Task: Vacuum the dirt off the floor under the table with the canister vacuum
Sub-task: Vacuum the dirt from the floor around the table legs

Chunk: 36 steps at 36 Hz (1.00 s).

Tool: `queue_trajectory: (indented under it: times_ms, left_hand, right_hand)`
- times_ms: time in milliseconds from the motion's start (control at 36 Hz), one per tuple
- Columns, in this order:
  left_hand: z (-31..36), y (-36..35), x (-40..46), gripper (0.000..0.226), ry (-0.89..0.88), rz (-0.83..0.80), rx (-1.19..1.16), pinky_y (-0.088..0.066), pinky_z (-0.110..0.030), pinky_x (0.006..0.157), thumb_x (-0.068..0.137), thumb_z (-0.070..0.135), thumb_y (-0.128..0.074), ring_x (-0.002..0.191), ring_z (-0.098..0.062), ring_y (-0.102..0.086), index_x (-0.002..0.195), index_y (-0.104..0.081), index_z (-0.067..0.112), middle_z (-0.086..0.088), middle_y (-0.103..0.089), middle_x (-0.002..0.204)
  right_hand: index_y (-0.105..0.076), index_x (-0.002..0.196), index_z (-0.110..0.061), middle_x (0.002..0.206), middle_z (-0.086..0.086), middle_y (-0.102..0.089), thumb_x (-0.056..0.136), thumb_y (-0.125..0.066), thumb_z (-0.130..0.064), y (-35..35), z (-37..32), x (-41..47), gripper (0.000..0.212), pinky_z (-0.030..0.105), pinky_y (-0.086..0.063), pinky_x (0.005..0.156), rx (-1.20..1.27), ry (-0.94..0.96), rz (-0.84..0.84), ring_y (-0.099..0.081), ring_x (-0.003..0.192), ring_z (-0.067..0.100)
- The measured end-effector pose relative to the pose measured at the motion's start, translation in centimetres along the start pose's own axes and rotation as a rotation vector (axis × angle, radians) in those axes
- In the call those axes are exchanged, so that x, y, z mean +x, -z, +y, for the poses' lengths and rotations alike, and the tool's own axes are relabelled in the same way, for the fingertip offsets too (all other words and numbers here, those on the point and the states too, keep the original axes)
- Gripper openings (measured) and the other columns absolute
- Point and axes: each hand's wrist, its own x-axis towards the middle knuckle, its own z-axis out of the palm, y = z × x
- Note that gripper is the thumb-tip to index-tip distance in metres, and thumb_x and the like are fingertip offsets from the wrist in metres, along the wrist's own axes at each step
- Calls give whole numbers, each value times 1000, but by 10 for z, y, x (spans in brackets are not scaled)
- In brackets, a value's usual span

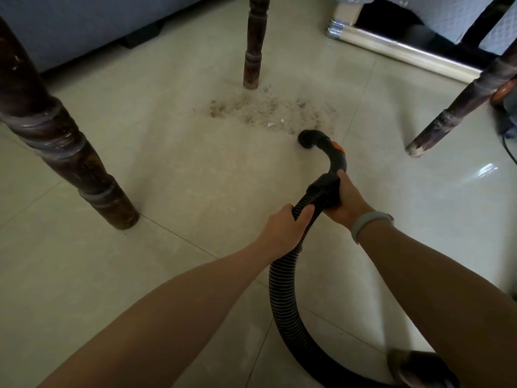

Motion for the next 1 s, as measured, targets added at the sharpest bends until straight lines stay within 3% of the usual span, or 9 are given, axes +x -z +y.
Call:
queue_trajectory:
  times_ms: [222, 333, 472, 556, 722, 1000]
  left_hand:
    - [-14, 1, -15, 42, -5, -5, 73, -57, -45, 73, 97, 51, -38, 71, -33, -64, 95, -45, 10, -9, -57, 80]
    - [-15, 7, -11, 40, 8, 10, 63, -54, -31, 56, 98, 49, -39, 53, -21, -59, 95, -46, 9, -5, -56, 74]
    - [-11, 16, 8, 42, 43, 86, 50, -54, -32, 57, 97, 49, -40, 52, -21, -59, 95, -49, 8, -8, -59, 77]
    - [-9, 20, 16, 43, 79, 105, 5, -49, -24, 44, 97, 48, -40, 45, -18, -58, 97, -49, 6, -9, -60, 75]
    - [-14, 22, 18, 45, 118, 114, -7, -45, -18, 37, 98, 49, -39, 43, -16, -57, 98, -49, 6, -9, -60, 75]
    - [-18, 29, 11, 42, 134, 144, -35, -45, -21, 39, 98, 49, -37, 42, -15, -57, 97, -46, 7, -7, -58, 71]
  right_hand:
    - [-42, 138, -9, 117, 17, -57, 93, -46, -53, 5, 26, -4, 63, 43, -55, 77, 72, -24, 1, -62, 94, 32]
    - [-43, 134, -10, 120, 18, -57, 91, -53, -50, -4, 25, -5, 59, 44, -55, 73, 67, -34, 19, -63, 91, 33]
    - [-45, 129, -7, 126, 21, -56, 91, -60, -39, -24, 20, -5, 52, 45, -54, 72, 37, -8, -13, -62, 94, 35]
    - [-43, 132, -6, 126, 21, -56, 90, -63, -34, -37, 16, -5, 54, 46, -54, 70, -16, -6, 6, -62, 93, 35]
    - [-41, 117, -6, 105, 18, -57, 95, -56, -32, -51, 14, -4, 37, 45, -52, 70, -115, -6, 56, -60, 84, 32]
    - [-43, 120, -5, 106, 18, -57, 94, -56, -30, -66, 20, -8, 38, 46, -52, 78, -161, -9, 16, -60, 87, 33]
